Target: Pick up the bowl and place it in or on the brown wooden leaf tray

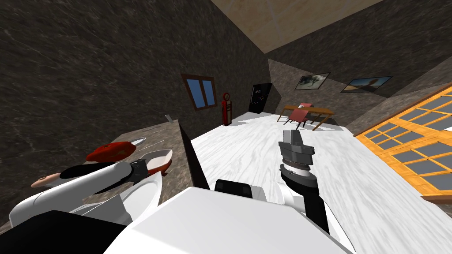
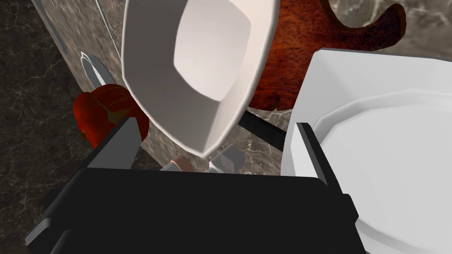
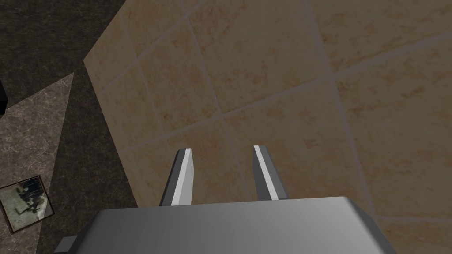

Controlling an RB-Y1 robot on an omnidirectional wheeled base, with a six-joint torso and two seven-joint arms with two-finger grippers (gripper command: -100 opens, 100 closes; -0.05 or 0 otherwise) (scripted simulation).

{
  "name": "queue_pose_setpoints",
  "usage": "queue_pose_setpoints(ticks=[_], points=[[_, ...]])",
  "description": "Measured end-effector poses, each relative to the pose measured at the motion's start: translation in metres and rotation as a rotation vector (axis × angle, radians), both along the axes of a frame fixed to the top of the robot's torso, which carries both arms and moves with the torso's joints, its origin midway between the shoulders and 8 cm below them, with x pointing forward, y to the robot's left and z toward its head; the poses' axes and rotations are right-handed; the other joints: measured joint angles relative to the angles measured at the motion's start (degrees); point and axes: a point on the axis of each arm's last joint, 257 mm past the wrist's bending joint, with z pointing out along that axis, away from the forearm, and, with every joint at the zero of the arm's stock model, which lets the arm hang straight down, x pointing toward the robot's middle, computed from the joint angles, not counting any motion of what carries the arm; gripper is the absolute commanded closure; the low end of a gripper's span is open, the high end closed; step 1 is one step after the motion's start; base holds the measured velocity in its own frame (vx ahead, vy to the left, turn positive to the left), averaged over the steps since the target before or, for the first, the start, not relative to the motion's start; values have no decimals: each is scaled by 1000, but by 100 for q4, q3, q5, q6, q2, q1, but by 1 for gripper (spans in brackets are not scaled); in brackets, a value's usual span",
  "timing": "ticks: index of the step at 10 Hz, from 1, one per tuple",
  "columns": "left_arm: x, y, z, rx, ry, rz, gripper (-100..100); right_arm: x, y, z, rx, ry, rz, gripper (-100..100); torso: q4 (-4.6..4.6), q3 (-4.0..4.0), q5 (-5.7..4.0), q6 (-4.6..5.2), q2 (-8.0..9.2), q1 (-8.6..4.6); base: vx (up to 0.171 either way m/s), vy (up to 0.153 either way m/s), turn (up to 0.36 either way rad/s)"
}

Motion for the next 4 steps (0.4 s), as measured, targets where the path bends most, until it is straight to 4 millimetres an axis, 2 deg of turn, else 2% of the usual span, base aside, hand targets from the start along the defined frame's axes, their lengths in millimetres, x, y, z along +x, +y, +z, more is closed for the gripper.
queue_pose_setpoints(ticks=[4], points=[[0, 0, 0, 0, 0, 0, 0, 0, 0, 0, 0, 0, 0, 0, 0, 0, 0, 0, 1, 0, 0, 0, 0]])
